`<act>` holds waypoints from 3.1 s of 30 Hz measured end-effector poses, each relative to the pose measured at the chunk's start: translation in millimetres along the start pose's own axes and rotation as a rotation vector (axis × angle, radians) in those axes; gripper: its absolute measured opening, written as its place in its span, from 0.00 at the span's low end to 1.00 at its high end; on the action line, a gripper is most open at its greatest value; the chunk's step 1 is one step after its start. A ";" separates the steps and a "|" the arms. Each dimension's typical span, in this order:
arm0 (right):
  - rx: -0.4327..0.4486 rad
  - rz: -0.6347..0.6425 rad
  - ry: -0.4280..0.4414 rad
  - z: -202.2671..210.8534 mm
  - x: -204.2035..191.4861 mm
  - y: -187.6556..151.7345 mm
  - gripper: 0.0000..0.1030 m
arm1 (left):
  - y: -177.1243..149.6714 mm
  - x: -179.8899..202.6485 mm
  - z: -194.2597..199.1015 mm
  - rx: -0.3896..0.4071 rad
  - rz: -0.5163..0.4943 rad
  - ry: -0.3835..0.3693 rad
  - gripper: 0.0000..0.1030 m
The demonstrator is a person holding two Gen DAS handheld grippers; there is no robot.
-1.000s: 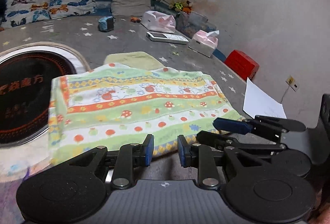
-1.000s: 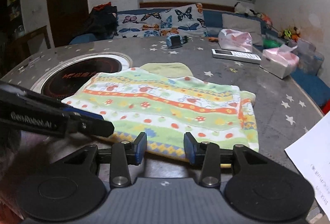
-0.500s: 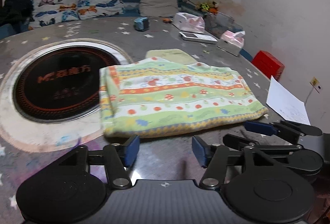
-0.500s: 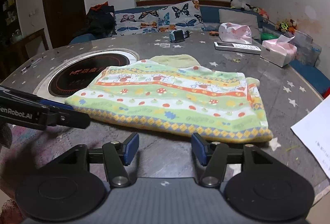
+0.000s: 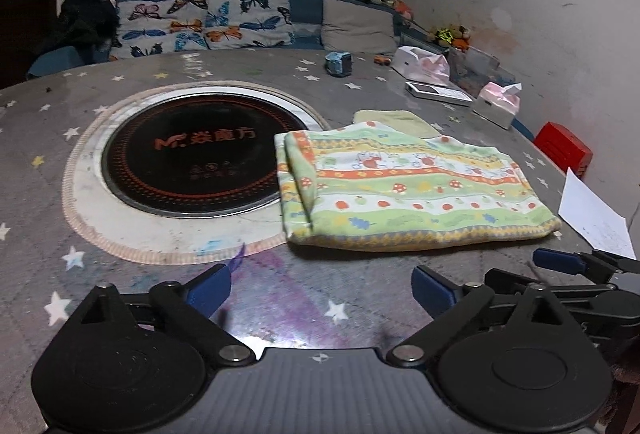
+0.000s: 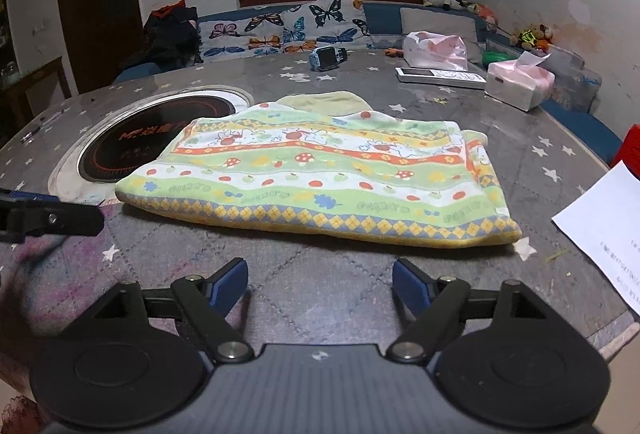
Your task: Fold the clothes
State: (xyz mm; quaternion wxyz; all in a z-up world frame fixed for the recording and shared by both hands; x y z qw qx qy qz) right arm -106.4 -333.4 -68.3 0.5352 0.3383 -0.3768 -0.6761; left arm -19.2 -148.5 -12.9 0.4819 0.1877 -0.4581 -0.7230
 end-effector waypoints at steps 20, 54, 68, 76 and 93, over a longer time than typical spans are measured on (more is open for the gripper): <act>0.025 -0.038 -0.012 3.3 -0.3 0.8 0.82 | -9.8 0.5 9.0 0.005 0.007 0.049 1.00; 0.038 -0.069 -0.009 5.5 2.1 0.6 0.92 | -9.8 15.5 4.1 -0.015 0.004 0.034 1.00; 0.034 -0.078 -0.016 0.1 5.3 3.7 0.92 | -3.4 19.5 -3.8 -0.022 -0.003 0.026 1.00; 0.029 -0.083 -0.022 -2.9 7.4 4.1 0.93 | -2.3 25.3 -9.8 -0.030 -0.009 0.011 1.00; 0.028 -0.092 -0.021 -6.4 7.8 5.3 0.96 | 1.1 30.1 -15.7 -0.033 -0.020 0.001 1.00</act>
Point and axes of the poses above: each gripper's, at about its wrist camera, not at the fingertips, and z roughly against the way its jaws point, x to its right, y to its top, the point moved 4 cm from there along -z, roughly the way its jaws point, and after that the axes turned 12 degrees about x, right-handed, at the moved point
